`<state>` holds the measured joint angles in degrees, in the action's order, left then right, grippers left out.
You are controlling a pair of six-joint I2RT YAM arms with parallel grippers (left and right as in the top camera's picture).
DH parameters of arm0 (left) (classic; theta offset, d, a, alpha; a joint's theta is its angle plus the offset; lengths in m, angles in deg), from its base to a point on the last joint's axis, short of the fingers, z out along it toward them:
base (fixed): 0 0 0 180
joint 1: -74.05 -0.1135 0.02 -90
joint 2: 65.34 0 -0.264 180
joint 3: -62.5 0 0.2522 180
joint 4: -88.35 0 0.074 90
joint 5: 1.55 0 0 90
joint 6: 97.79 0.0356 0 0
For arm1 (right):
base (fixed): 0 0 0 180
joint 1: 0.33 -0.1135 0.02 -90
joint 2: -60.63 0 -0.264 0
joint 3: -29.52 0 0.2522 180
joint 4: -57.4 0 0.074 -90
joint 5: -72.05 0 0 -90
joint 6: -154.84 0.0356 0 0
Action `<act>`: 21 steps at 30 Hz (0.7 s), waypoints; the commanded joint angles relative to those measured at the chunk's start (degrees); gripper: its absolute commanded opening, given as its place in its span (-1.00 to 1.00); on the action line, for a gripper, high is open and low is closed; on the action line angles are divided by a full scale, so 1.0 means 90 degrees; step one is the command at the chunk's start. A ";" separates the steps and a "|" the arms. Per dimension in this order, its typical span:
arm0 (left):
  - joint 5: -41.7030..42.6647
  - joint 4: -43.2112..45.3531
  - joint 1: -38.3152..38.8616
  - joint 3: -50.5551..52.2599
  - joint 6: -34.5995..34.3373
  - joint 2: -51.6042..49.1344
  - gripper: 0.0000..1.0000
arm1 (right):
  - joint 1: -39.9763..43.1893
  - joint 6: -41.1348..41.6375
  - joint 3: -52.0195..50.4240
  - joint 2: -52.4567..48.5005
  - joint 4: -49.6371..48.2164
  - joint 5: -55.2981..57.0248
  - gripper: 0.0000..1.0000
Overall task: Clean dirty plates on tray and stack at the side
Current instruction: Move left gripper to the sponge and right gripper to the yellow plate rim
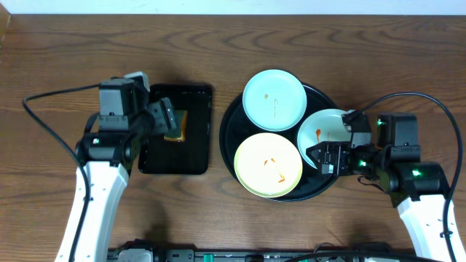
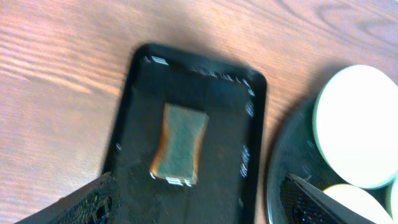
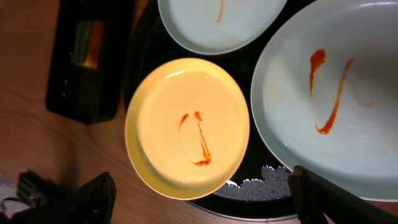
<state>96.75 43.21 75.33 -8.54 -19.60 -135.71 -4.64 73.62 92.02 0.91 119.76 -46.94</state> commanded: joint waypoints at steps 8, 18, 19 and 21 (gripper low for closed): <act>-0.0542 0.0743 0.0080 -0.0117 0.0527 -0.1804 0.49 | -0.0544 0.0070 0.0121 -0.0068 -0.0107 0.0576 0.74; -0.0549 0.1098 0.0398 -0.0114 0.0806 -0.3104 0.32 | -0.0544 0.0070 0.0121 -0.0068 -0.0109 0.0627 0.71; -0.0546 0.1093 0.0398 -0.0114 0.0799 -0.3203 0.28 | -0.0544 0.0073 0.0121 -0.0068 -0.0109 0.0627 0.70; -0.0525 0.1093 0.0398 -0.0114 0.0758 -0.3347 0.21 | -0.0544 0.0070 0.0121 -0.0068 -0.0112 0.0627 0.69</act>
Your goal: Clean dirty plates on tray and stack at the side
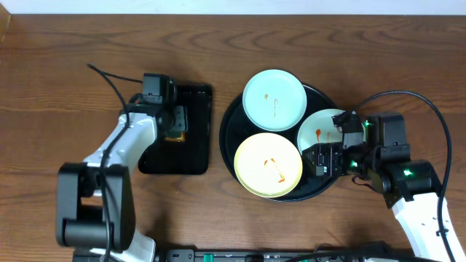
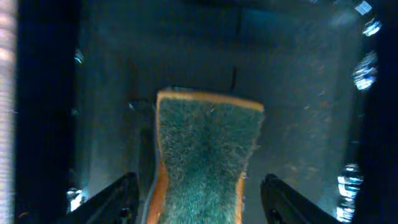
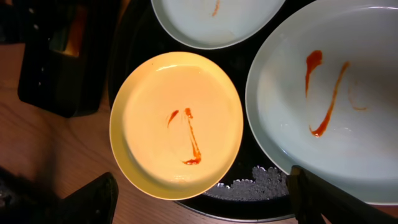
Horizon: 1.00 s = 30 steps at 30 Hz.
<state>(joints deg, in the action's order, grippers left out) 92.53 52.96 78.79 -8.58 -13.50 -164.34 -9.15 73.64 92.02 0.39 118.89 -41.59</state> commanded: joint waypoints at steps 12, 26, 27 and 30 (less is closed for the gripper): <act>-0.0005 -0.0119 0.0027 -0.0112 0.0078 -0.0248 -0.85 | -0.0044 0.0068 0.0121 -0.0010 -0.0019 0.0032 0.68; -0.0010 -0.0590 0.0024 -0.0243 -0.0231 0.1188 -0.85 | -0.0044 0.0063 0.0121 -0.0010 -0.0019 0.0126 0.69; -0.0007 -0.0590 0.0024 -0.0204 -0.0238 0.1098 -0.85 | -0.0044 0.0066 0.0121 -0.0010 -0.0012 0.0124 0.70; -0.0007 -0.0590 0.0027 -0.0126 -0.0427 0.0784 -0.85 | -0.0044 0.0066 0.0121 -0.0012 0.0036 0.0124 0.70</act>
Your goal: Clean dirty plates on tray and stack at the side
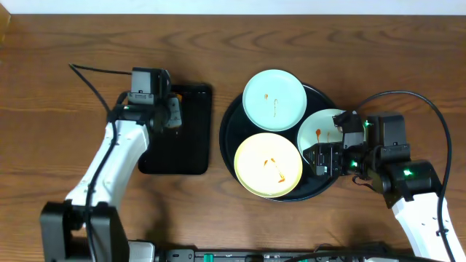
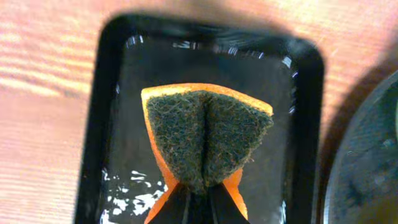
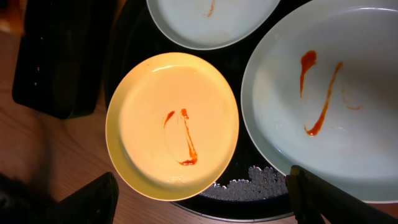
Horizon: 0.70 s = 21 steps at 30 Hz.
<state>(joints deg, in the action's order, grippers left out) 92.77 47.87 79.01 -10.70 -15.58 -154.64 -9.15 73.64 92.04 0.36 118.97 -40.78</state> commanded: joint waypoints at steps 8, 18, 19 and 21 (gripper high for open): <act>0.0095 -0.0046 0.0002 0.0129 -0.0440 -0.1139 -0.86 | -0.0053 0.0068 0.0061 -0.0245 0.0277 0.0019 0.71; 0.0724 -0.0075 0.0002 0.0126 -0.0440 -0.1275 -0.85 | -0.0505 0.0219 -0.0019 -0.1365 0.0143 -0.0151 0.50; 0.0763 -0.0097 0.0002 0.0126 -0.0440 -0.1243 -0.85 | -0.0527 0.0236 -0.0019 -0.1503 0.0131 -0.0155 0.46; 0.0760 -0.0158 0.0002 0.0121 -0.0440 -0.1110 -0.85 | -0.0571 0.0338 -0.0019 -0.1797 0.0092 -0.0148 0.32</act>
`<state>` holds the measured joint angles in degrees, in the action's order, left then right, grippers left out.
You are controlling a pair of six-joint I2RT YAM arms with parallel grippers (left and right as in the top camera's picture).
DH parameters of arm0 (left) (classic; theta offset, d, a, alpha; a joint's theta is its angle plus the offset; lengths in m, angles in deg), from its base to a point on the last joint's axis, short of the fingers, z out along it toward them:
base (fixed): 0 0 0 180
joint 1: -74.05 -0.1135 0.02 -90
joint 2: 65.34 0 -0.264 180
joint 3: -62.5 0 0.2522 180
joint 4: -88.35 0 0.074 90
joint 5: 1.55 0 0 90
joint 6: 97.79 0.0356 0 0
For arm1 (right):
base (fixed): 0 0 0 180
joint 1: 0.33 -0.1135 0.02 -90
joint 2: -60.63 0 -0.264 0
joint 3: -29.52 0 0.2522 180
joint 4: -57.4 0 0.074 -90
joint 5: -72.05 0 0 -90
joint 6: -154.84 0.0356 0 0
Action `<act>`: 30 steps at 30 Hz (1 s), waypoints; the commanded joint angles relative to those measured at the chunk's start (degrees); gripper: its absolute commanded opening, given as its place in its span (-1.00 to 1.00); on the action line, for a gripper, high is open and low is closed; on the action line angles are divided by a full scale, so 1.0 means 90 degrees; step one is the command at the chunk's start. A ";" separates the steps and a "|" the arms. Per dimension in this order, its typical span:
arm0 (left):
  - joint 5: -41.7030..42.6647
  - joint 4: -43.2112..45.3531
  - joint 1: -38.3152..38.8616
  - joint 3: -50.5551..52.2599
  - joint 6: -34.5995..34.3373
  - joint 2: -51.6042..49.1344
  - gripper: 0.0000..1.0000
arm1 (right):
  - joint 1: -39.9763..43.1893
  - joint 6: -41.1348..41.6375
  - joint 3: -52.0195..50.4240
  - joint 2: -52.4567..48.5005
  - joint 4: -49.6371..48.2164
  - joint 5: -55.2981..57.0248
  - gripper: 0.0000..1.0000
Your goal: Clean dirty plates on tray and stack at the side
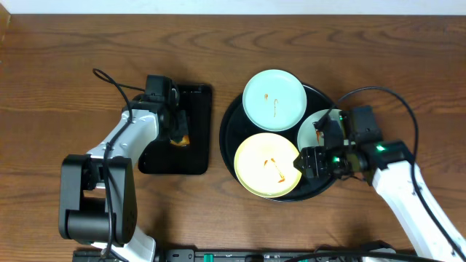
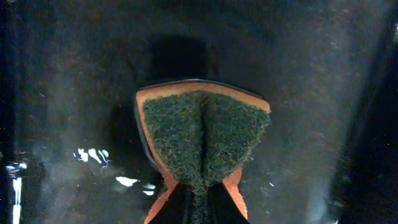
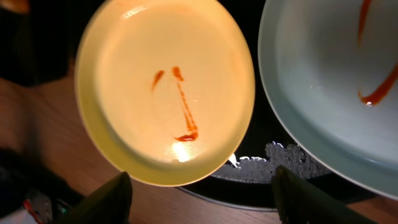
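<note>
My left gripper [image 2: 198, 200] is shut on a green-and-orange sponge [image 2: 202, 140], pinched into a fold and held low over the wet floor of the black rectangular tray [image 2: 74, 93]. From overhead the sponge [image 1: 180, 137] shows inside that tray. On the round black tray [image 1: 230, 129] lie three ketchup-streaked plates: a yellow plate [image 1: 268, 164], a pale blue plate [image 1: 274, 100] and a white plate [image 1: 319, 125]. My right gripper [image 3: 199, 205] is open, over the yellow plate's [image 3: 165, 87] near rim, with the white plate [image 3: 336, 81] to its right.
The rectangular tray [image 1: 169, 161] stands left of the round tray on the brown wooden table [image 1: 58, 58]. A patch of wet specks [image 3: 280, 163] lies on the round tray's floor between the yellow and white plates. Cables trail from both arms.
My left gripper, still shut on the folded sponge, is now much lower in the rectangular tray. My right gripper has moved left, from beside the white plate to the yellow plate's edge.
My left gripper was open above the sponge lying flat in the rectangular tray. Then it stood open around the sponge, then held it pinched above the tray, and now holds it low in the tray. My right gripper stayed open and has moved to the yellow plate.
</note>
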<state>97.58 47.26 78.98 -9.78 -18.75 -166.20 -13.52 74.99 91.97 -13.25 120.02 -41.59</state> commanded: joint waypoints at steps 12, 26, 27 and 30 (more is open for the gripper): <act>0.0228 -0.0376 0.0005 0.0015 -0.0087 0.1880 -0.85 | -0.0180 0.0588 -0.0012 -0.1702 -0.0471 -0.0039 -0.16; 0.0935 -0.0580 0.0005 0.0015 -0.0085 0.2183 -0.85 | -0.0442 0.0850 -0.0012 -0.2412 -0.0976 0.0291 -0.72; 0.0933 -0.0578 0.0005 0.0015 -0.0085 0.2183 -0.86 | -0.0459 0.0850 -0.0012 -0.2412 -0.1013 0.0291 -0.78; 0.0935 -0.0580 0.0005 0.0015 -0.0085 0.2183 -0.85 | -0.0508 0.0850 -0.0012 -0.2412 -0.1100 0.0291 -0.98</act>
<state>104.83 41.97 79.01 -9.74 -18.77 -147.10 -17.04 82.38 91.95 -34.61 110.45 -39.18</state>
